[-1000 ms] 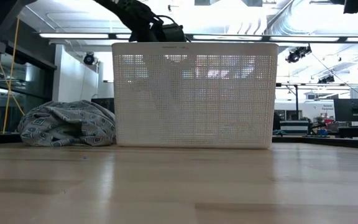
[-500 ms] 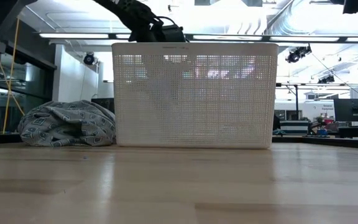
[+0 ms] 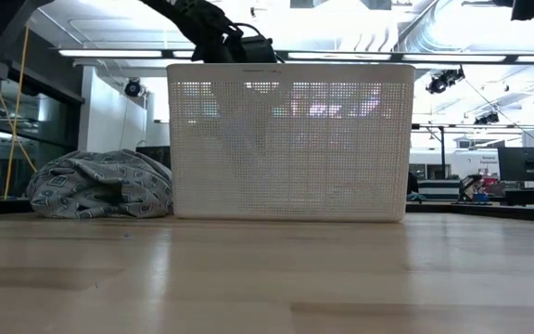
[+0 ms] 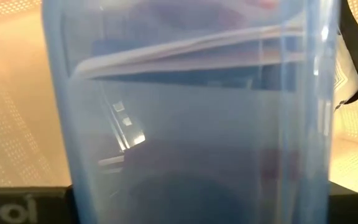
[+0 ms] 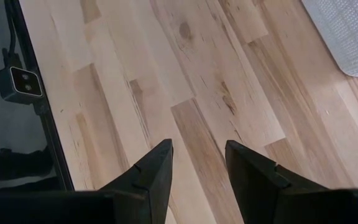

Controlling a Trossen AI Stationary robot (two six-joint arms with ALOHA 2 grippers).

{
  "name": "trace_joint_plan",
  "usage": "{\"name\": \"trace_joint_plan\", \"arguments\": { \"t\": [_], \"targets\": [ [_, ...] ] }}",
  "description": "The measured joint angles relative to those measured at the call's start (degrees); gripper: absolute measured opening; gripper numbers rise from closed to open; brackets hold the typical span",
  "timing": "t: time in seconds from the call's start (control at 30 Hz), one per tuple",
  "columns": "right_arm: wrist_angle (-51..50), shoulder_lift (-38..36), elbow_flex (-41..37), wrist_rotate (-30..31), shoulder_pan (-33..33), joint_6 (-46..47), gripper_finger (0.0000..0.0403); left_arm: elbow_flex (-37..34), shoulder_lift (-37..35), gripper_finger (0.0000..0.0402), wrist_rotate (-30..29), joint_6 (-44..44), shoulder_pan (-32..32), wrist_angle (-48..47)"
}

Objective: Pick & place medical supplies in basket/bin
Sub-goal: Put the blue first aid kit into the white bin

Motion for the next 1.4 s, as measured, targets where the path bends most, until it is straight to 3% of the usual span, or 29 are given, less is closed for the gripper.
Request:
{"name": "trace_joint_plan", "arguments": {
  "t": [1.4],
  "targets": [
    [0.0, 0.0, 0.0, 2.1, -0.2, -0.5, 0.0141, -0.1, -0.4, 0.0255, 2.6, 8.3, 0.0, 3.9]
  ]
}}
